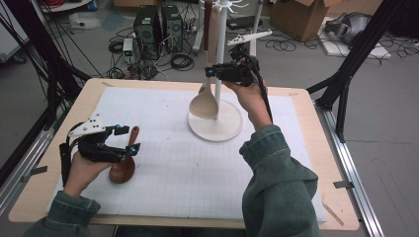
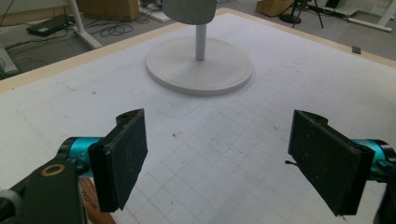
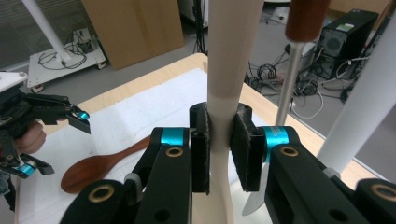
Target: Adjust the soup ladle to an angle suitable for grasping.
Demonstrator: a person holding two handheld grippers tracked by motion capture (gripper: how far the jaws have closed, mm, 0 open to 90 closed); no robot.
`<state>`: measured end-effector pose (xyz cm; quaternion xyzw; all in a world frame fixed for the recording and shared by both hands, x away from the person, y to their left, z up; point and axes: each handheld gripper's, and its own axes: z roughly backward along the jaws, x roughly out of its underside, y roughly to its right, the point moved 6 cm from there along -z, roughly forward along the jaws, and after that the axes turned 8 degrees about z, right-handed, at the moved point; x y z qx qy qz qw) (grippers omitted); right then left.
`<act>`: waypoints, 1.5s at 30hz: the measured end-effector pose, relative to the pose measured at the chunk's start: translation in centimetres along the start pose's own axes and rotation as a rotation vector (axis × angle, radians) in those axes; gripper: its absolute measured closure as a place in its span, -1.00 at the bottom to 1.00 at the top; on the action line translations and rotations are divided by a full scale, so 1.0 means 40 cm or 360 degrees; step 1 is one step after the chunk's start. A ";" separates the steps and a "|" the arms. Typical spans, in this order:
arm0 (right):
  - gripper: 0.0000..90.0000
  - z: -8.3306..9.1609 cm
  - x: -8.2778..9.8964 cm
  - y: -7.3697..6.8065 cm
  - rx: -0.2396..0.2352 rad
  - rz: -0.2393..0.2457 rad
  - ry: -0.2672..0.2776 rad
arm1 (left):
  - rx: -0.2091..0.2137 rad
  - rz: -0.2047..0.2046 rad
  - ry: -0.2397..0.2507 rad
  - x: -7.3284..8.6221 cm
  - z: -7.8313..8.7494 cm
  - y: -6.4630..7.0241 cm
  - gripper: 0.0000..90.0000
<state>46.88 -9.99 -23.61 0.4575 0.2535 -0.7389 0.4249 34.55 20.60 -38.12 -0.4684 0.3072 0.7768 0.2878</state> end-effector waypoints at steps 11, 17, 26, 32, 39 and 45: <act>0.75 -0.014 0.011 0.017 0.0012 -0.0033 -0.0038 | 0.0004 -0.0005 -0.0004 0.000 0.000 -0.001 -0.55; 0.75 -0.020 0.015 0.024 0.0016 -0.0046 -0.0046 | 0.0004 -0.0001 0.0001 -0.001 0.002 -0.002 -0.55; 0.75 -0.026 0.019 0.032 0.0024 -0.0059 -0.0044 | 0.0011 -0.0008 -0.0002 -0.001 0.002 -0.002 -0.55; 0.75 -0.028 0.025 0.037 0.0025 -0.0051 -0.0009 | 0.0006 -0.0007 0.0009 -0.003 0.006 -0.004 -0.55; 0.72 -0.026 0.032 0.041 0.0031 -0.0053 0.0021 | 0.0009 -0.0006 0.0010 -0.004 0.006 -0.004 -0.55; 0.68 -0.024 0.037 0.044 0.0027 -0.0064 0.0045 | 0.0016 -0.0010 0.0015 -0.006 0.007 -0.001 -0.55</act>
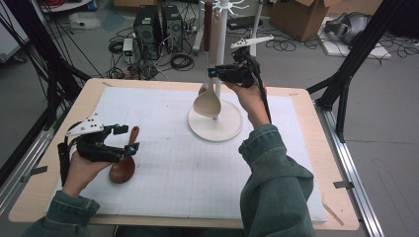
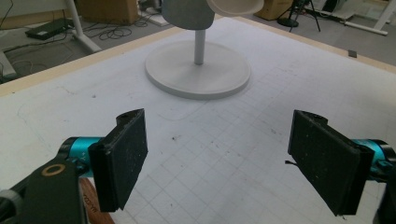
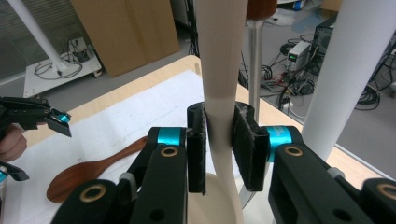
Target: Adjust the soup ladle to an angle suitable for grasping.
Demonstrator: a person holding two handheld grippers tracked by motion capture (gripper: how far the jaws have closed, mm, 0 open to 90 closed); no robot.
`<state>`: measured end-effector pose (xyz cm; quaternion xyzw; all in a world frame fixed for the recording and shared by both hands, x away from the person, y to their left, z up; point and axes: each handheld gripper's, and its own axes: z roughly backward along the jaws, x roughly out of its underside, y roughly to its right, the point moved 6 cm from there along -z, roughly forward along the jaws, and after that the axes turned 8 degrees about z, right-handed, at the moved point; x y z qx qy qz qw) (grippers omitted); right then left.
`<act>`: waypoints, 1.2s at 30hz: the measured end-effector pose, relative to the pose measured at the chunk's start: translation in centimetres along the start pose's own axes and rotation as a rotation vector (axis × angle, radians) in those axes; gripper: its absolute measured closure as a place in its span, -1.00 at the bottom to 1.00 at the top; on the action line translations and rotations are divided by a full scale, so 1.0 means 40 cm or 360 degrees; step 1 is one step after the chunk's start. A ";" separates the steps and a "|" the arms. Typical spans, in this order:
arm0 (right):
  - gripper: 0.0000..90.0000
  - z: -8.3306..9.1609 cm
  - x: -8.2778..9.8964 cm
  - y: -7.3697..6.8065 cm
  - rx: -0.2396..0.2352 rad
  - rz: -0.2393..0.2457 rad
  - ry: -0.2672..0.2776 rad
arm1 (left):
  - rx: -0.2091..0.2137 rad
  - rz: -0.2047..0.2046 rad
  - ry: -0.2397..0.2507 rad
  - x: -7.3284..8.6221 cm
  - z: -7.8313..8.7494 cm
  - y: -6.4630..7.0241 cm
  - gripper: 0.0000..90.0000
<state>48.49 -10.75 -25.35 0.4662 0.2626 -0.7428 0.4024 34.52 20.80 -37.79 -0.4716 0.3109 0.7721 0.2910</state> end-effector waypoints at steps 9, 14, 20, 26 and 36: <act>0.58 0.006 0.004 -0.001 -0.0009 0.0011 0.0007 | -0.0005 0.0006 0.0010 -0.002 0.006 -0.002 -0.55; 0.55 0.017 0.011 0.000 -0.0001 0.0013 0.0027 | -0.0001 0.0002 0.0008 -0.002 0.006 -0.001 -0.55; 0.53 0.031 0.032 0.006 0.0003 -0.0009 0.0046 | -0.0002 0.0002 0.0002 -0.001 0.003 -0.001 -0.55; 0.64 0.053 0.040 0.008 -0.0026 -0.0018 0.0095 | 0.0001 0.0008 -0.0006 0.002 0.000 -0.006 -0.55; 0.99 0.085 0.030 -0.009 -0.0135 0.0025 0.0139 | -0.0004 0.0021 -0.0001 0.003 0.007 -0.015 -0.55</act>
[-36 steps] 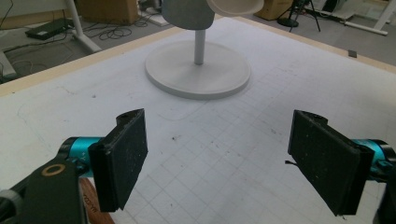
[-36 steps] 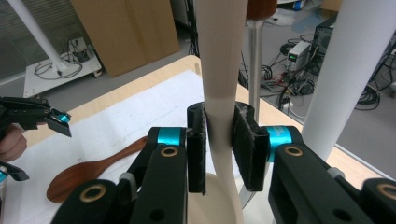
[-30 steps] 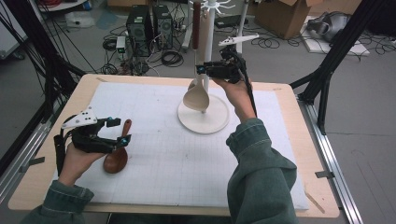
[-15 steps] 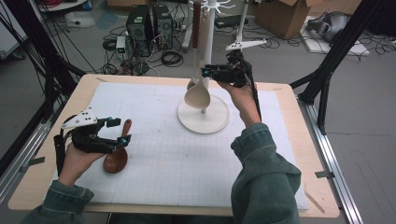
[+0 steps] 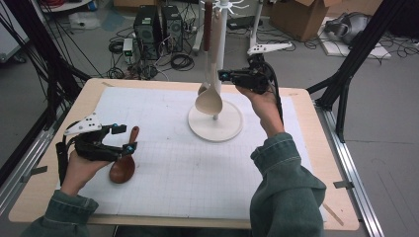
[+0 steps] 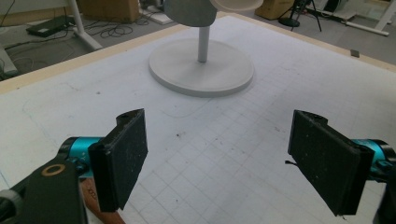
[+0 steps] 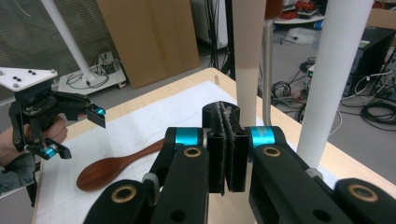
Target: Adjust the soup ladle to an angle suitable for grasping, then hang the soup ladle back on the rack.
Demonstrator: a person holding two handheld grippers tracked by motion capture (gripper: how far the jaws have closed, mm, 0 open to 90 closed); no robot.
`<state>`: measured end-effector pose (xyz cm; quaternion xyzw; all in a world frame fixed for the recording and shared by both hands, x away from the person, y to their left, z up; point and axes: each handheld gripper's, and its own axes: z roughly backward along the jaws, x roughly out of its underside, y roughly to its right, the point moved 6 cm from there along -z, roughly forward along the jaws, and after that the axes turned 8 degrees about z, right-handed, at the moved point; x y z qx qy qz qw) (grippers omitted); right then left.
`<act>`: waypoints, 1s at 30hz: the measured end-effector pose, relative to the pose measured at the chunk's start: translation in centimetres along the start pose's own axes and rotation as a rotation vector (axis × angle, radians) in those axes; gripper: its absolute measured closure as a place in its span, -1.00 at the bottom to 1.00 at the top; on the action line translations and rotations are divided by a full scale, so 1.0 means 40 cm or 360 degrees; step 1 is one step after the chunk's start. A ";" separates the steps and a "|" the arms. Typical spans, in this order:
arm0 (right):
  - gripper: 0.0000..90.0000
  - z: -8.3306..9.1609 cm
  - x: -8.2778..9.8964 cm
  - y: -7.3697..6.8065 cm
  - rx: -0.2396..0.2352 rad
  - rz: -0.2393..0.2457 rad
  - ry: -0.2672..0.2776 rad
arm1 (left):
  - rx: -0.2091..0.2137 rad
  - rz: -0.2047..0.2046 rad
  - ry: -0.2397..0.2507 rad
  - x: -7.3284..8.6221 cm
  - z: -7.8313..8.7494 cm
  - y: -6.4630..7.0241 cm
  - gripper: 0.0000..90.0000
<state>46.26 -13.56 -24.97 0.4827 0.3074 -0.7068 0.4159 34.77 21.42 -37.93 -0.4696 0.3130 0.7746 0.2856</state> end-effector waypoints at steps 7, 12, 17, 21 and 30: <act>0.99 0.030 -0.037 0.000 -0.0004 0.0019 0.0024 | -0.0003 -0.0003 -0.0003 -0.001 0.001 0.000 -0.55; 0.99 0.053 -0.080 0.004 0.0017 0.0017 0.0072 | -0.0008 -0.0003 0.0008 -0.004 0.006 -0.001 -0.55; 0.99 0.068 -0.129 0.003 0.0033 0.0043 0.0102 | -0.0007 -0.0006 0.0011 -0.006 0.007 -0.002 -0.55; 0.99 0.076 -0.163 0.000 0.0037 0.0068 0.0109 | -0.0007 -0.0006 0.0010 -0.006 0.007 -0.001 -0.55; 0.99 0.078 -0.212 -0.002 0.0035 0.0098 0.0121 | -0.0001 0.0001 0.0007 -0.005 0.007 -0.003 -0.55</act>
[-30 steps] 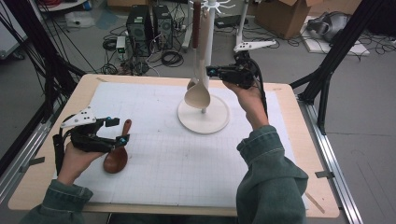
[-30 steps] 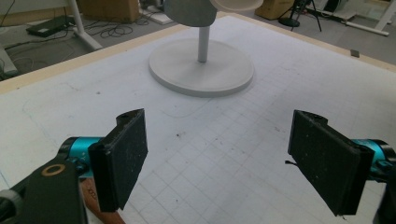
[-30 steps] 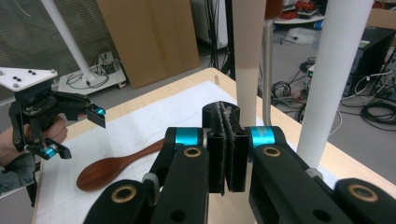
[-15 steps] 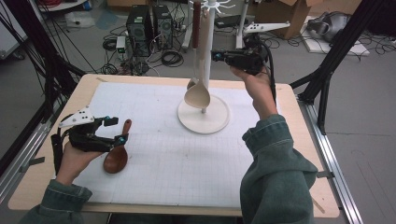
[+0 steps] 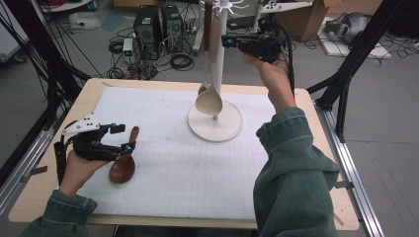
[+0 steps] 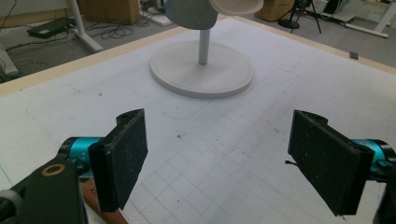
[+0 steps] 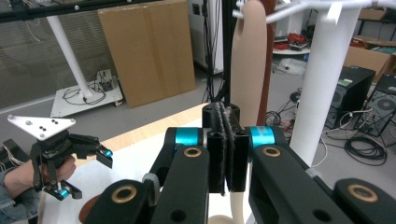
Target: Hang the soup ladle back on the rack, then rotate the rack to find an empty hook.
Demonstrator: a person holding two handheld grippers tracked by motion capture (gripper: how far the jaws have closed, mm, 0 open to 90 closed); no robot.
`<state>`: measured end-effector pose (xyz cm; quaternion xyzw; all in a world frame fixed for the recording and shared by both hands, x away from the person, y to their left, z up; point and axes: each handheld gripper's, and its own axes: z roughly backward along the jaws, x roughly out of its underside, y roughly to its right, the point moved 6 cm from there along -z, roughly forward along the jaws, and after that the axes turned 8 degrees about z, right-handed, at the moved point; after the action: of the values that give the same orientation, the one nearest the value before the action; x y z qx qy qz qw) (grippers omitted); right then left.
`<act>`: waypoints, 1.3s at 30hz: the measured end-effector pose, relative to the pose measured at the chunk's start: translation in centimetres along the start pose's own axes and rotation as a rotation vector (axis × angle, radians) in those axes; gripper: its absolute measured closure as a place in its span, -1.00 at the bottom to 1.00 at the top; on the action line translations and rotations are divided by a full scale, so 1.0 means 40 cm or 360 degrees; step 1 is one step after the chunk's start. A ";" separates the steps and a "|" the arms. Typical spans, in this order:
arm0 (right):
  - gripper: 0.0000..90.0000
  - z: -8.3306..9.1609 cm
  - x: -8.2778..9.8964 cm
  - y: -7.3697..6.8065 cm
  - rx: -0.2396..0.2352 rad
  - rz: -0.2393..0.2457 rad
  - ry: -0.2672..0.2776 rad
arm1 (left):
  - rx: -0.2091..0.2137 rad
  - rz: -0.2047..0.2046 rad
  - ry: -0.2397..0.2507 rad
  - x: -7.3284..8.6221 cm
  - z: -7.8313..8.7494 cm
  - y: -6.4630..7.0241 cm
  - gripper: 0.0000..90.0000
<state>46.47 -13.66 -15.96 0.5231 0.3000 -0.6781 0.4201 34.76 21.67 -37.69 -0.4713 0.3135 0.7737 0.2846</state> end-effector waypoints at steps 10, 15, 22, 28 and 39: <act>0.99 0.001 -0.043 0.006 0.0031 0.0023 0.0009 | 0.0000 0.0006 0.0011 -0.003 0.007 -0.004 -0.55; 0.99 0.004 -0.053 0.012 0.0050 0.0024 0.0015 | -0.0002 0.0011 0.0006 0.000 0.005 -0.006 -0.55; 0.99 0.009 -0.060 0.019 0.0061 0.0016 0.0028 | 0.0008 0.0007 0.0003 -0.001 0.004 -0.003 -0.55; 0.99 0.034 -0.063 0.029 0.0091 0.0021 0.0025 | 0.0011 0.0008 0.0001 -0.001 0.003 -0.002 -0.55; 0.99 0.081 -0.068 0.071 0.0172 0.0000 0.0024 | 0.0016 0.0007 0.0002 -0.003 0.004 -0.001 -0.55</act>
<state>47.78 -17.03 -12.36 0.5501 0.2662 -0.6894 0.3890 34.75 21.79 -37.55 -0.4696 0.3186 0.7725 0.2851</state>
